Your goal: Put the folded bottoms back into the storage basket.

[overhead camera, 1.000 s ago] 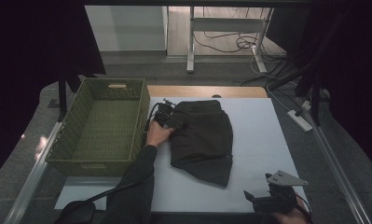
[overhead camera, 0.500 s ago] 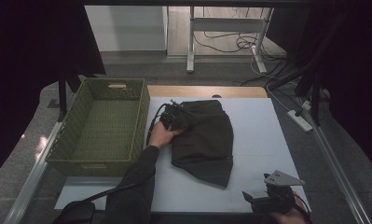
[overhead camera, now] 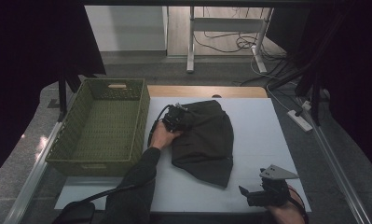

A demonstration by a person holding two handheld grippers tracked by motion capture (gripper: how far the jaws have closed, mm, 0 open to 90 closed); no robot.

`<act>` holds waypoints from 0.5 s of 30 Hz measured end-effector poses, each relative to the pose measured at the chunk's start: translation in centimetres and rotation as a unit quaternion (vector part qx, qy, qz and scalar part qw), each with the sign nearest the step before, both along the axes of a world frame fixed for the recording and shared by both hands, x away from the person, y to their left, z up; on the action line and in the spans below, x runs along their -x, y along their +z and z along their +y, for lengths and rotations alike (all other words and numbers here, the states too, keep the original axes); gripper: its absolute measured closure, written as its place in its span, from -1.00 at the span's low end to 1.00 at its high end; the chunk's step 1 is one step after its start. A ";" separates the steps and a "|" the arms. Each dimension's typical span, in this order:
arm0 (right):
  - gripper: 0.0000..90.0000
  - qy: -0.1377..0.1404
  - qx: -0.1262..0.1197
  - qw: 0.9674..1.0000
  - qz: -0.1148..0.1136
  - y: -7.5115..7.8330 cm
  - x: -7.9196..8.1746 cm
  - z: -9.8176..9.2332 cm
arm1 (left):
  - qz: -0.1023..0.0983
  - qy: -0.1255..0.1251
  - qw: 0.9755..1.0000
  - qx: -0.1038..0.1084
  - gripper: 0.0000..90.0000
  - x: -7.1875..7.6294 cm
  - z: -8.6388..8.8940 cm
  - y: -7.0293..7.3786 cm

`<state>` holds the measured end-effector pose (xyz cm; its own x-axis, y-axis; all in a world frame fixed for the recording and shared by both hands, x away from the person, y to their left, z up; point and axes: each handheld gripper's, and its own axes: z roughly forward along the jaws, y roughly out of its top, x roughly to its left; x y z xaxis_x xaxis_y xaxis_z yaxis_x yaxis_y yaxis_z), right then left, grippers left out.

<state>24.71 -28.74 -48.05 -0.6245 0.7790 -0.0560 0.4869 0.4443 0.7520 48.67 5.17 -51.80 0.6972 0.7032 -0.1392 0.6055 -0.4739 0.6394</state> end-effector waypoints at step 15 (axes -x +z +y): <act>-1.00 -0.029 -0.011 0.999 0.011 -0.1 -4.0 1.2 | 0.000 0.018 1.000 -0.004 0.41 0.2 -0.3 0.2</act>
